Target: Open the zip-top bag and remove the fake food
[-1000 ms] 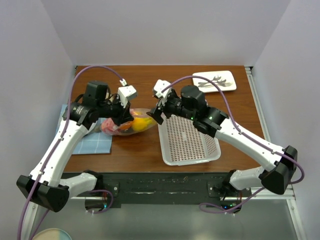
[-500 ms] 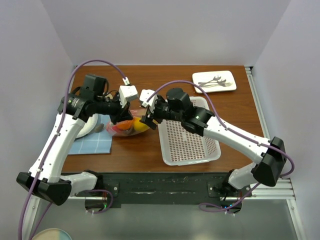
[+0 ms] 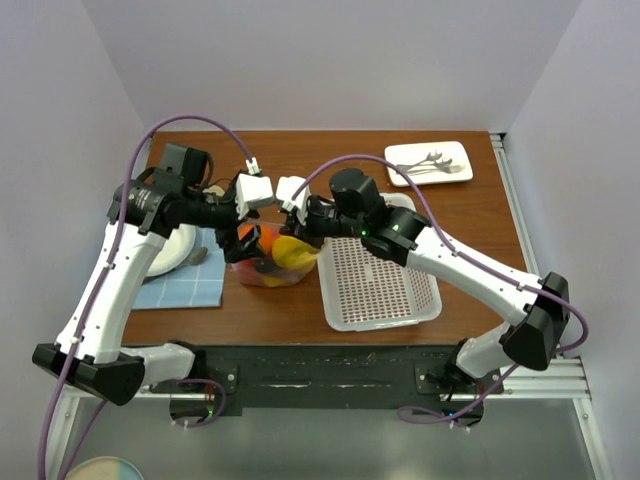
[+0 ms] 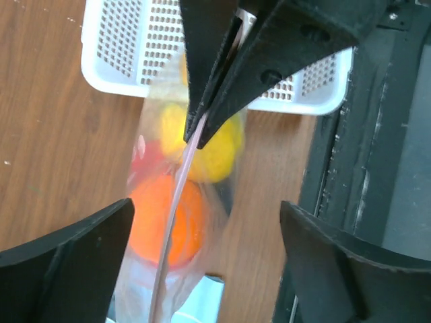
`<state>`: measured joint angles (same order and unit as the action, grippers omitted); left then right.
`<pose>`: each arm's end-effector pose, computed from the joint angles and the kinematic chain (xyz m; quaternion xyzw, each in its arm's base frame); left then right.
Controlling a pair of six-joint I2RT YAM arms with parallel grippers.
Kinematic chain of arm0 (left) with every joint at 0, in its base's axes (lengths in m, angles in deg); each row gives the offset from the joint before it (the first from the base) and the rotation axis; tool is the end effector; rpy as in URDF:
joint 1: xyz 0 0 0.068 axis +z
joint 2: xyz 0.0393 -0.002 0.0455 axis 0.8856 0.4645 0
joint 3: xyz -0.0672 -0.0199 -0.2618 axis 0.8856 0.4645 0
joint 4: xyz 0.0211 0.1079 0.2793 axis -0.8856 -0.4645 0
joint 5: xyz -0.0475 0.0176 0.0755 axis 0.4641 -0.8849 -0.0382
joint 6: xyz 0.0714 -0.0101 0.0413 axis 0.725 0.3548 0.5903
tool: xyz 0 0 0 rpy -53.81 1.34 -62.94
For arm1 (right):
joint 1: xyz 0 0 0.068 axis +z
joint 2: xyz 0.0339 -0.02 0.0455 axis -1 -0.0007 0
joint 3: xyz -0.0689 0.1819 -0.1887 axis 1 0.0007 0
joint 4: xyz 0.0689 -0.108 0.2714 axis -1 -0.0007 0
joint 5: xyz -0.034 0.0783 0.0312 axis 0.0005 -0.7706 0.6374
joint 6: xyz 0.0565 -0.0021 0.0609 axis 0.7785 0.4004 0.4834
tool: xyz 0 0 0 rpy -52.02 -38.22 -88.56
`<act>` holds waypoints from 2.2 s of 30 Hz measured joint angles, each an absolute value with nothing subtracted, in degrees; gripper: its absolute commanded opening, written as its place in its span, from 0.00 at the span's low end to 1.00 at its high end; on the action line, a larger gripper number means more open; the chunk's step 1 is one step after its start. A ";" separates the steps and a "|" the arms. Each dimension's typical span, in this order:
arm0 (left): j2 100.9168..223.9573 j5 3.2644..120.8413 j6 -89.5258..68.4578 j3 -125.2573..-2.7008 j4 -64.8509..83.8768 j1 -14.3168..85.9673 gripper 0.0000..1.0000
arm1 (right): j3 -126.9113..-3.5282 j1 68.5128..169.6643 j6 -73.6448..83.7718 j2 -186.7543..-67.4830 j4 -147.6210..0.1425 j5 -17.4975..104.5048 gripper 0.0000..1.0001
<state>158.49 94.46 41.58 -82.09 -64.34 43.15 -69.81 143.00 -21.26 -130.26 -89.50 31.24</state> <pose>0.2355 -0.1319 0.4081 0.5383 0.7161 -0.2685 0.3540 0.2306 0.3475 0.3647 -0.5579 0.5935 0.2981 0.4976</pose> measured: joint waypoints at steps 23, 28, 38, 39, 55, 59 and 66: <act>165.86 126.30 32.44 -83.18 -40.60 74.40 1.00 | -63.82 136.75 -16.30 -123.66 -86.03 45.30 0.00; 169.66 133.47 41.34 -79.34 -46.70 77.31 0.98 | -64.11 135.22 -15.18 -123.64 -86.53 45.19 0.00; 169.95 136.51 43.66 -68.78 -40.86 72.21 1.00 | -64.61 135.33 -13.65 -123.64 -88.85 43.02 0.00; 170.45 136.73 47.48 -69.35 -43.55 71.80 1.00 | -64.72 135.33 -13.43 -123.64 -89.02 42.70 0.00; 175.39 137.43 72.49 -73.94 -61.60 65.24 0.96 | -65.72 135.33 -11.12 -123.66 -89.33 40.80 0.00; 177.62 137.62 75.39 -79.23 -64.40 65.24 0.94 | -65.81 135.33 -10.31 -123.66 -89.02 39.77 0.00; 179.82 137.60 76.42 -80.76 -65.93 64.24 0.40 | -65.81 135.33 -9.22 -123.66 -88.72 38.94 0.00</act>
